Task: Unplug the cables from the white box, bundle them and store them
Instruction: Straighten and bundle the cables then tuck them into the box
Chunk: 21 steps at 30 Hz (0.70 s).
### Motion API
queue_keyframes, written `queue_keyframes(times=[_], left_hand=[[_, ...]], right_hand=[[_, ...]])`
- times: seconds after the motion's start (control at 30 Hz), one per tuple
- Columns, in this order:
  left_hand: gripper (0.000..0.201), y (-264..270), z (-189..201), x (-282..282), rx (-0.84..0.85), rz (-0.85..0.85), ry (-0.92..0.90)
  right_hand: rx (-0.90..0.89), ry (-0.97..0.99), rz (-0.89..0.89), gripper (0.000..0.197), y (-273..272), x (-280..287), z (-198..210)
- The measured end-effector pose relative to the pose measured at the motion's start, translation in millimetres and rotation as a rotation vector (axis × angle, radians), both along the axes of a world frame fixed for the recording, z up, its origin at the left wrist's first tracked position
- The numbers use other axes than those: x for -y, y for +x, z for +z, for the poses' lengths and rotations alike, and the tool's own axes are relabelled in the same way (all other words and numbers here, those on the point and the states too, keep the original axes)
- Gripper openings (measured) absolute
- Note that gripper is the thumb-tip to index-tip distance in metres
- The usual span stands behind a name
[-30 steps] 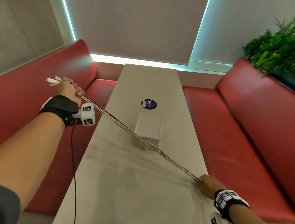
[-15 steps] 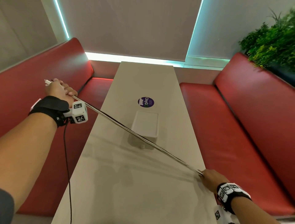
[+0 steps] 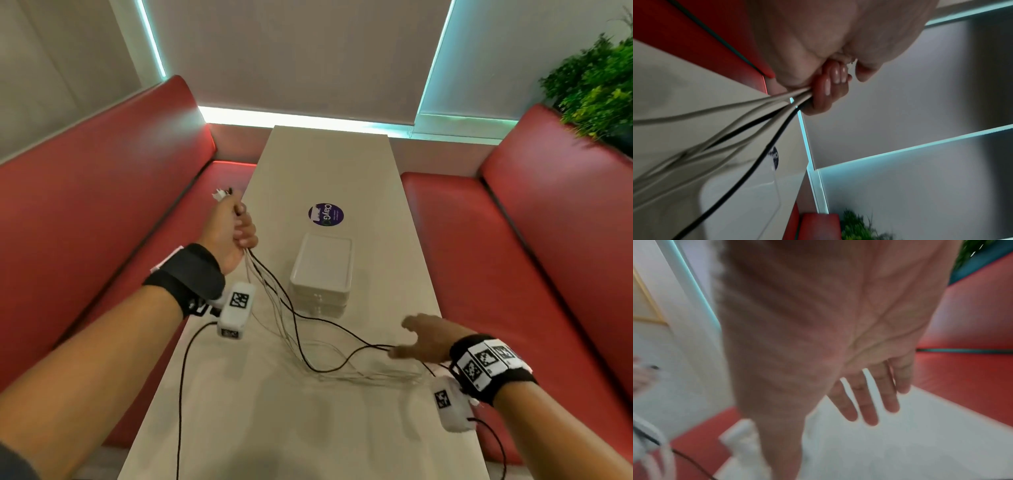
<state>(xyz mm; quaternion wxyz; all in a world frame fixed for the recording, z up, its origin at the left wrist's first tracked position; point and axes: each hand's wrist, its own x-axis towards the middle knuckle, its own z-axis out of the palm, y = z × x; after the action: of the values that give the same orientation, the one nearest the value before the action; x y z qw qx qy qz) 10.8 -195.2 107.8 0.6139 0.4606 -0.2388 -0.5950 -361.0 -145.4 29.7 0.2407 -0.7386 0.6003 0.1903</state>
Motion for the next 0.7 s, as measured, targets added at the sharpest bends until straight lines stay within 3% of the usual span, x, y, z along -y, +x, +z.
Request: queue_keyframes(times=[0.1, 0.17, 0.23, 0.3, 0.43, 0.57, 0.7], left_hand=[[0.031, -18.9, -2.1, -17.8, -0.088, -0.072, -0.024], [0.032, -27.1, -4.2, -25.4, -0.136, -0.103, -0.043], [0.037, -29.7, -7.0, -31.0, -0.155, -0.115, -0.052], [0.04, -28.9, -9.2, -36.9, -0.158, -0.111, -0.068], [0.042, -19.7, -7.9, -49.7, -0.107, -0.058, -0.069], [0.04, -13.5, -15.5, -59.8, 0.128, 0.057, -0.028], [0.041, -3.1, -22.0, -62.1, 0.336, 0.101, -0.039]], right_hand=[[0.462, -0.166, 0.061, 0.06, 58.6, 6.2, 26.0], [0.698, -0.22, 0.087, 0.058, 104.1, 6.3, 39.6], [0.825, -0.188, 0.106, 0.061, 146.4, 5.1, 47.5], [0.841, -0.12, 0.145, 0.061, 179.1, 3.5, 46.9], [0.852, -0.072, 0.187, 0.03, 200.8, -6.4, 36.0], [0.762, -0.084, 0.239, 0.033, 197.4, -14.6, 37.5], [0.647, 0.052, 0.267, 0.037, 182.2, -13.0, 43.4]])
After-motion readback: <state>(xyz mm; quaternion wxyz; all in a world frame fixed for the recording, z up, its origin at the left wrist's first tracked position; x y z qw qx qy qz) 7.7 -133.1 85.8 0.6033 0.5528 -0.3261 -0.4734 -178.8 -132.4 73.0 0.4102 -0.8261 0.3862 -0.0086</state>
